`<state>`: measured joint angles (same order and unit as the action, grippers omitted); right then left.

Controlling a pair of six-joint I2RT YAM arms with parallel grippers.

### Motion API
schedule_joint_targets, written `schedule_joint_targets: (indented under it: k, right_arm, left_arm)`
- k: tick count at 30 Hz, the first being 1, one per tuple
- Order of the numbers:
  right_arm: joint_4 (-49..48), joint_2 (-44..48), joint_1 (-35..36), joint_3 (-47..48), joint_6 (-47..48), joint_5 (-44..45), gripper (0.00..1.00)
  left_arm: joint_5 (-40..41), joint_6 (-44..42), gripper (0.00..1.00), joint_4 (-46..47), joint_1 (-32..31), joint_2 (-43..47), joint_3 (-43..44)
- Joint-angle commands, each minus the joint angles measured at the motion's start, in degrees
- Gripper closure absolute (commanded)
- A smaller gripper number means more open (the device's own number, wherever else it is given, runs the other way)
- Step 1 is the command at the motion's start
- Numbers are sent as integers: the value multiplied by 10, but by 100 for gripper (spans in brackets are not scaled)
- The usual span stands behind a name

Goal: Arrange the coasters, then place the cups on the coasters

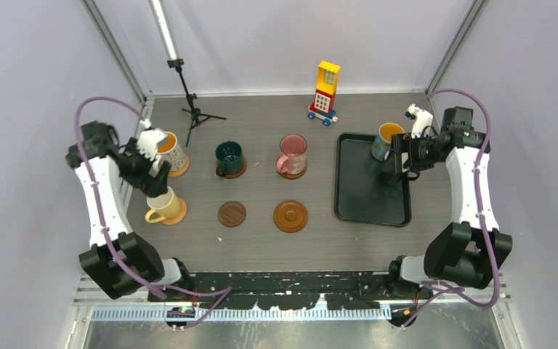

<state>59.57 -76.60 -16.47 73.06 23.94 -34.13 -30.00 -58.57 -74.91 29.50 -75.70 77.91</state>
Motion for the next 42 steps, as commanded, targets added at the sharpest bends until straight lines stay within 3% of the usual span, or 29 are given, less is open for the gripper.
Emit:
schedule_joint_targets:
  k: [1,8,11,15,19,25,38,42]
  right_arm:
    - [-18,-35,-6,59,-14,68,16]
    - [-50,-76,-17,57,-81,133,17]
    - [-80,-78,-17,33,-109,151,17]
    - [-43,-101,-24,58,2,115,16]
    - [47,-150,-60,132,182,62,16]
    - [141,-240,-89,212,393,69,16]
    - [120,-288,-64,167,493,93,17]
    - [106,-291,-57,152,491,90,24]
  left_arm:
    - [57,179,0,53,-122,-1,55]
    - [129,330,0,115,-330,-37,129]
    - [131,369,0,135,-390,-53,141]
    - [120,376,0,157,-444,-61,137]
    - [114,373,0,161,-465,-72,132]
    - [100,379,0,173,-471,-79,134]
    - [117,378,0,176,-472,-86,134]
    - [116,384,0,178,-472,-91,138]
